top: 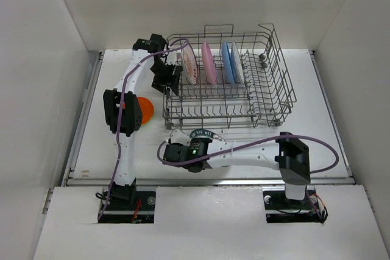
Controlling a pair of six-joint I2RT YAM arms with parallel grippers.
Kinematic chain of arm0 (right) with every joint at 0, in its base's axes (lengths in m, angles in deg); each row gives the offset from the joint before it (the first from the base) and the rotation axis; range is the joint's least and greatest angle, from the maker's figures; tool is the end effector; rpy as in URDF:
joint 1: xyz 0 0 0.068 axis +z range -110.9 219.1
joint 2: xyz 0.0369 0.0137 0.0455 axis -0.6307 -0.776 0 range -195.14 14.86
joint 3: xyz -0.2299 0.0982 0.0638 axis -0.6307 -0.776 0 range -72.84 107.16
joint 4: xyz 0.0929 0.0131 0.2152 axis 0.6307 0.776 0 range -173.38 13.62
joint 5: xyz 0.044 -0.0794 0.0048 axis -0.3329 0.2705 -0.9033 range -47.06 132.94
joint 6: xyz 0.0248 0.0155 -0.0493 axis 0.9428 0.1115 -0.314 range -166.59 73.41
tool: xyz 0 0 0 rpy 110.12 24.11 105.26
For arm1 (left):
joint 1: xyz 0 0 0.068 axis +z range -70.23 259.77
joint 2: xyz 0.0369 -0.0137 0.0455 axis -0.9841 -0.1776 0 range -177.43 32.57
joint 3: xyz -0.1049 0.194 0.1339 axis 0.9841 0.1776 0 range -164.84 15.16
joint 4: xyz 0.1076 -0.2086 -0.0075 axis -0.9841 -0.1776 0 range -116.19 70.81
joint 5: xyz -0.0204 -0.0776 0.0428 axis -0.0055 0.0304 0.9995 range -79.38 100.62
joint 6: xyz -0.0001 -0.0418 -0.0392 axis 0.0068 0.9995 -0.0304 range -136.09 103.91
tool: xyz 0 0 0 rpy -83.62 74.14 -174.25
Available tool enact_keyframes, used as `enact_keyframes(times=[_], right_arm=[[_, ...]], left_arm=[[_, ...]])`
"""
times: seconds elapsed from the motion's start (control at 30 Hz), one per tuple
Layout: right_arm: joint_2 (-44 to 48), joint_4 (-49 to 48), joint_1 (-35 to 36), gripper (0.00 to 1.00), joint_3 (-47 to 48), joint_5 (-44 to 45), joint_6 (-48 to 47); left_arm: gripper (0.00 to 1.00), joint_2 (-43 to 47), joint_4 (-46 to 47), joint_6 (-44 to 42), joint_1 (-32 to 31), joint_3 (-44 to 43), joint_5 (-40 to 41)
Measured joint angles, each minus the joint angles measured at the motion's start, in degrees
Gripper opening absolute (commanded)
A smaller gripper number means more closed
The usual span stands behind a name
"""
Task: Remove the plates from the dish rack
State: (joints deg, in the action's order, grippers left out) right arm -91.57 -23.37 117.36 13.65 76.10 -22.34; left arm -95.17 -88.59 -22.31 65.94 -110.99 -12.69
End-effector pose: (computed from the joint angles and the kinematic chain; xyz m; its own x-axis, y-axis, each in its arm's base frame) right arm 0.0895 0.3215 0.2283 -0.5113 -0.7706 -0.3803 -0.6473 0.6365 -0.4194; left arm 0.4103 -0.1175 0.2589 -0.8754 0.3179 -0.3642 0.4420 0.8315 -0.3366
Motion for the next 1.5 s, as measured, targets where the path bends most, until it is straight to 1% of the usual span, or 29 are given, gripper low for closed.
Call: enact_keyframes(times=[0.07,0.13,0.23,0.37,0.47,0.5,0.53,0.6,0.63,0.73,0.77,0.8,0.83,0.9,0.93,0.97,1.03,1.1,1.13,1.17,1.2,1.23,1.3,1.37,1.5], right_arm=[[-0.87,-0.59,0.17,0.42,0.04,-0.17,0.35],[-1.62,-2.08,0.13,0.44,0.0,-1.55,0.87],[-2.58,-3.8,0.02,0.52,-0.09,-3.34,1.11],[-2.93,-5.16,0.02,0.55,-0.2,-5.07,1.25],[-2.69,-5.7,0.02,0.61,-0.2,-6.05,1.22],[-2.38,-5.86,0.02,0.62,-0.24,-6.58,1.18],[-1.92,-6.08,0.02,0.67,-0.26,-7.13,1.03],[-0.37,-6.4,0.02,0.7,-0.2,-8.55,0.55],[0.7,-6.47,0.02,0.73,-0.02,-9.53,0.11],[4.83,-7.04,-0.02,0.85,1.55,-12.41,-1.14],[6.82,-7.89,-0.31,0.92,2.05,-13.51,-1.68],[9.22,-8.98,-0.48,0.96,2.56,-14.62,-2.12],[11.93,-10.49,-0.94,1.0,2.84,-15.63,-2.43],[17.92,-13.33,-2.93,1.0,3.32,-17.18,-3.1],[20.9,-14.91,-4.98,1.0,3.78,-17.57,-3.28],[23.39,-16.31,-7.21,1.0,4.26,-17.51,-3.28],[28.0,-19.15,-14.45,1.0,5.86,-16.5,-3.21],[29.86,-20.59,-21.99,1.0,8.04,-14.34,-3.08],[29.97,-21.22,-25.73,1.0,9.31,-13.55,-3.08],[29.62,-21.62,-30.12,0.98,10.54,-13.73,-3.1],[28.79,-21.77,-33.73,0.95,11.52,-14.19,-3.15],[27.36,-21.92,-37.55,0.86,12.74,-15.06,-3.34],[23.71,-21.99,-43.58,0.74,14.6,-17.14,-4.0],[18.99,-22.1,-48.15,0.66,16.17,-19.34,-4.66],[10.78,-22.16,-53.75,0.66,16.65,-24.39,-6.01]], left_arm=[[0.6,0.04,0.07,0.0,0.0,0.0,0.07],[0.6,0.11,0.09,0.0,0.0,0.0,0.09],[0.6,0.24,0.15,0.0,0.0,0.0,0.17],[0.61,0.31,0.17,0.0,0.0,0.0,0.22],[0.61,0.33,0.17,0.0,0.0,0.0,0.44],[0.63,0.39,0.17,0.0,0.0,0.0,0.5],[0.64,0.42,0.17,0.0,0.0,0.0,0.7],[0.66,0.72,0.17,0.0,0.0,0.0,1.16],[0.69,0.9,0.17,0.0,0.0,0.0,1.36],[0.69,1.77,0.2,0.0,0.0,0.0,2.21],[0.7,2.1,0.24,0.02,0.0,0.0,2.47],[0.72,2.47,0.31,0.04,0.0,0.0,2.67],[0.72,2.84,0.37,0.04,0.0,0.0,2.84],[0.8,3.65,0.48,0.07,0.0,0.0,3.08],[0.8,4.17,0.61,0.07,0.0,0.0,3.34],[0.82,4.66,0.68,0.07,0.0,0.0,3.56],[0.87,5.73,0.94,0.07,0.0,0.0,4.13],[0.92,6.75,1.33,0.07,0.0,0.0,4.81],[0.96,7.3,1.49,0.07,0.0,0.0,5.16],[1.0,7.72,1.68,0.04,0.0,0.0,5.55],[1.0,8.2,1.84,0.04,0.0,0.0,5.9],[1.0,8.72,1.99,0.07,0.0,0.0,6.38],[1.0,9.81,2.34,0.07,0.0,0.0,7.54],[1.0,11.06,2.84,0.07,0.04,0.0,8.92],[1.0,14.99,5.57,1.66,0.81,1.2,11.82]])
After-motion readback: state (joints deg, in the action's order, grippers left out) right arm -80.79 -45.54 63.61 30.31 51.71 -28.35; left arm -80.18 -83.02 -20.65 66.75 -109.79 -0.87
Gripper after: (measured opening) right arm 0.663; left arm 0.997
